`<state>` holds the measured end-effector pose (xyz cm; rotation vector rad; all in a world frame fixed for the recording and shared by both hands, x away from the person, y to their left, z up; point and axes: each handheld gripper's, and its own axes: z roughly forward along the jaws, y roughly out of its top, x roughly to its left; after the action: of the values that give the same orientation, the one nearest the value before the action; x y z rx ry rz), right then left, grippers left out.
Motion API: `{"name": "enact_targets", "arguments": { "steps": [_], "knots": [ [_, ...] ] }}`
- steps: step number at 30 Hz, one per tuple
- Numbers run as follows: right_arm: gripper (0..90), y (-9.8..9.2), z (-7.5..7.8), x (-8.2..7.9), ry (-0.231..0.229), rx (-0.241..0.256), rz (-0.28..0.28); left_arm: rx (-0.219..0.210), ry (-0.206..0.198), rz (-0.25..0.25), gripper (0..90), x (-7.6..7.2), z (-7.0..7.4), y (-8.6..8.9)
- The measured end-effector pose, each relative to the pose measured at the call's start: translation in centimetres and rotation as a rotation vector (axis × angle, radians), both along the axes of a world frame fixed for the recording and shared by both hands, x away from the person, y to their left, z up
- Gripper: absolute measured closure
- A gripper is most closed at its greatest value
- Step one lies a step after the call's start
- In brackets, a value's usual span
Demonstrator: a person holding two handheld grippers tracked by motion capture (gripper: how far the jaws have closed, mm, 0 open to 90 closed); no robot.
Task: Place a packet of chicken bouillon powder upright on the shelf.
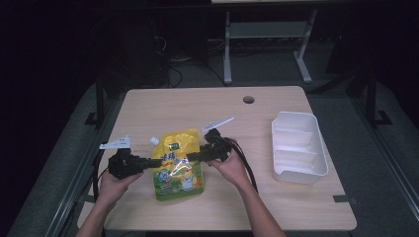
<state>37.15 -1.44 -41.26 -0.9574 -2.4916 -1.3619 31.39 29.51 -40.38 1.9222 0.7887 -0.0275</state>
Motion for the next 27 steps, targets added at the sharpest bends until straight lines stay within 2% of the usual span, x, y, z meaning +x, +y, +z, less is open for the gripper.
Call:
{"name": "enact_targets", "arguments": {
  "steps": [3, 6, 7, 9, 10, 11, 15, 19, 22, 25, 27],
  "knots": [
    [70.4, -0.3, 0.4, -0.2, -0.012, 0.009, 0.007, 0.003, 0.001, 0.001, 89.5, 0.0, 0.0, 0.0],
    [75.8, -0.5, 0.7, -0.4, -0.024, 0.009, 0.013, 0.006, -0.001, 0.001, 89.5, 0.0, 0.0, 0.0],
    [80.1, -0.7, 1.0, -0.7, -0.046, 0.008, 0.021, 0.009, 0.000, 0.001, 89.4, 0.0, 0.0, 0.0],
    [85.8, -0.8, 1.4, -1.0, -0.058, 0.012, 0.028, 0.002, 0.003, -0.001, 89.2, 0.1, 0.1, 0.0],
    [85.8, -0.8, 1.4, -1.0, -0.058, 0.012, 0.028, 0.002, 0.003, -0.001, 89.1, 0.1, 0.1, 0.0],
    [88.6, -1.0, 1.7, -1.3, -0.078, 0.008, 0.036, -0.005, 0.000, -0.001, 88.8, 0.1, 0.1, -0.1],
    [89.3, -1.3, 2.2, -2.0, -0.113, 0.001, 0.043, -0.011, -0.004, -0.014, 85.8, 0.0, 0.1, -0.1],
    [89.5, -1.7, 2.6, -2.6, -0.132, 0.007, 0.058, 0.002, 0.016, -0.039, 73.8, -0.1, 0.0, -0.3],
    [89.5, -2.0, 2.9, -3.1, -0.150, 0.003, 0.061, 0.014, 0.023, -0.068, 68.4, -0.2, -0.1, -0.7],
    [89.5, -2.3, 3.2, -3.6, -0.168, 0.015, 0.064, 0.009, 0.029, -0.089, 67.6, -0.3, -0.1, -1.0],
    [89.5, -2.4, 3.3, -3.7, -0.175, 0.018, 0.065, 0.003, 0.033, -0.092, 72.4, -0.3, -0.1, -1.1]
  ]
}}
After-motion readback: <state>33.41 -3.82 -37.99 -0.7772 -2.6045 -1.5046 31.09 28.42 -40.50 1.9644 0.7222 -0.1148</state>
